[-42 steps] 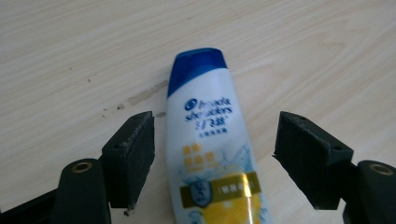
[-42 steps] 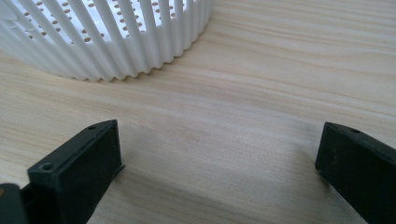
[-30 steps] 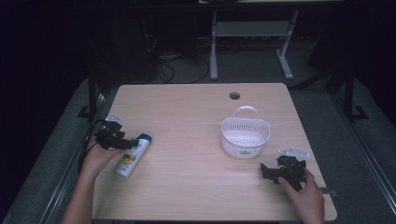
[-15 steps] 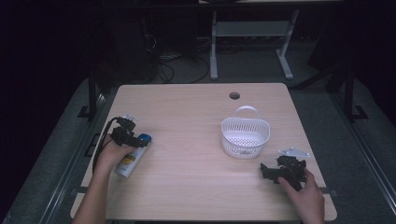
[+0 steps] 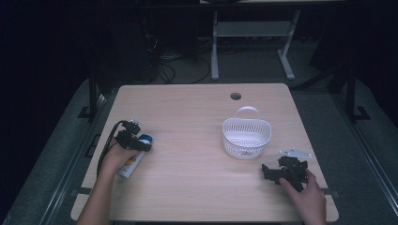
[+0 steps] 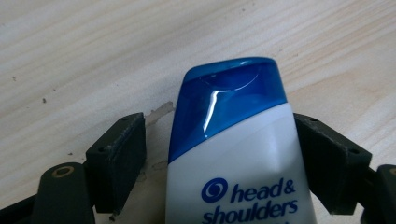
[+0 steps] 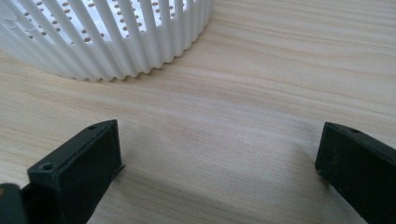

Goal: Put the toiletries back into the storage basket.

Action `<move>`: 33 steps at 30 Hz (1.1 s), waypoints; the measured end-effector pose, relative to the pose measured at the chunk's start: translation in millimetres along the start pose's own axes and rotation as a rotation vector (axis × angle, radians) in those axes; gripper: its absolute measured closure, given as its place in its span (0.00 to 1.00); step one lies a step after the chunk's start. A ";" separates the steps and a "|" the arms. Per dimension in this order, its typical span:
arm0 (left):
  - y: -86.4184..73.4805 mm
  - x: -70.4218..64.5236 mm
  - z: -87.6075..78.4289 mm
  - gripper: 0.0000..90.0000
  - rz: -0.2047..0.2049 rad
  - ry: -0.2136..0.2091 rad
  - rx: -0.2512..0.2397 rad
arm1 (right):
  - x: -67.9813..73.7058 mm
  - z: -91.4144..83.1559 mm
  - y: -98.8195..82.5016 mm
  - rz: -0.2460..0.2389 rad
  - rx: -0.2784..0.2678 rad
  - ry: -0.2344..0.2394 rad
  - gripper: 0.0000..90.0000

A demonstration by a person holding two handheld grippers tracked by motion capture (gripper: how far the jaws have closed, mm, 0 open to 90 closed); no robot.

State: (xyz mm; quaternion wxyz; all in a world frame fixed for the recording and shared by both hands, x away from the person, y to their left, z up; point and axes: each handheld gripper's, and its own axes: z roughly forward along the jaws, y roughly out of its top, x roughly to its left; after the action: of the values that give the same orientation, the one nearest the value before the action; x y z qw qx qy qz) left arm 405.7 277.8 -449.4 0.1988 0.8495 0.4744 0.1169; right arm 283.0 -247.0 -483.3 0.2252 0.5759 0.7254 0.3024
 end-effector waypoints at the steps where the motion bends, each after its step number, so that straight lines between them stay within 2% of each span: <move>1: 0.0 0.0 -0.2 0.24 0.000 0.000 0.000 | 0.0 0.0 0.0 0.000 0.000 0.000 0.00; 6: 0.0 -1.9 -1.3 0.28 0.006 -0.002 -0.002 | 0.0 0.0 0.0 0.000 0.000 0.000 0.00; 10: 0.6 -3.5 -2.4 0.39 0.013 -0.001 -0.017 | 0.0 0.0 0.0 0.000 0.000 0.000 0.00; 22: 2.0 -3.4 -3.6 0.41 0.018 -0.019 0.004 | 0.0 0.0 0.0 0.000 0.000 0.001 0.00; 33: 0.0 -4.5 -20.7 0.41 0.034 -0.052 -0.069 | 0.0 0.0 0.0 0.000 0.000 0.000 0.00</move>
State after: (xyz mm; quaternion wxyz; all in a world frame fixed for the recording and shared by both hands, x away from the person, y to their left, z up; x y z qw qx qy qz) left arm 395.3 278.7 -431.0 0.2385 0.8529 0.4501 0.1144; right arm 283.0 -247.0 -483.3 0.2251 0.5760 0.7253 0.3024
